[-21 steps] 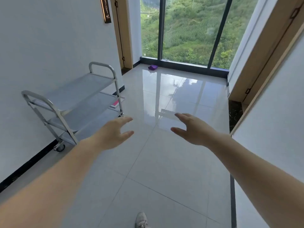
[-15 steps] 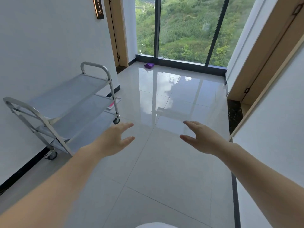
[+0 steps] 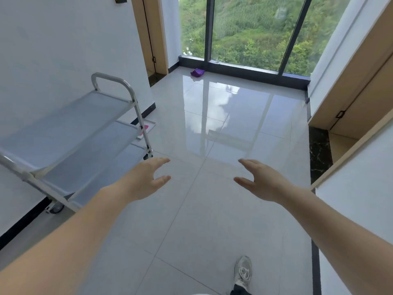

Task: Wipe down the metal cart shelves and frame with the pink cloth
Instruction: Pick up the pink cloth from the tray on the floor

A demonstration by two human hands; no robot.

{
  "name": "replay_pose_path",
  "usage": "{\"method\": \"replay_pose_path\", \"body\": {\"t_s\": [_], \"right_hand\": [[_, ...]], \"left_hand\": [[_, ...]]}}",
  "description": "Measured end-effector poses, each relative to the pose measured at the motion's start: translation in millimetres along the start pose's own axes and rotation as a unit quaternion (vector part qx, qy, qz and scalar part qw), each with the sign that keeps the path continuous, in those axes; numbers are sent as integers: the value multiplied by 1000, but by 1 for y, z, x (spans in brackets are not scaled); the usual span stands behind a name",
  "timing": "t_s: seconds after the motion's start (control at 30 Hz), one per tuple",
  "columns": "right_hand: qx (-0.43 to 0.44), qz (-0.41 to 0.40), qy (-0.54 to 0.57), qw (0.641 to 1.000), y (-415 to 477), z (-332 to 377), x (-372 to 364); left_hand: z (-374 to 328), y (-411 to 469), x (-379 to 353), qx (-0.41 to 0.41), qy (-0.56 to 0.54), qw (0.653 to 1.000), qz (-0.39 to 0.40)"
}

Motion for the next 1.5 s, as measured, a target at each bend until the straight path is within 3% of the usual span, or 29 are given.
{"method": "replay_pose_path", "body": {"t_s": [0.53, 0.77, 1.27, 1.5], "right_hand": [[155, 53, -37, 986, 217, -65, 130], [190, 72, -50, 978, 317, -55, 149], [152, 98, -73, 981, 565, -10, 210], [176, 116, -71, 975, 666, -5, 231]], "left_hand": [[-40, 165, 9, 144, -56, 986, -61], [-5, 240, 32, 174, -79, 979, -76], [115, 457, 143, 174, -80, 981, -32], [152, 532, 166, 195, -86, 977, -23]]}}
Point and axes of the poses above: each hand's wrist, its own y-axis towards the middle knuckle, its own x-axis out of the back of the hand, z = x × y, the point moved 2 cm from there along y, towards the middle knuckle, and after that the axes turned 8 degrees about z, right-handed, at the moved point
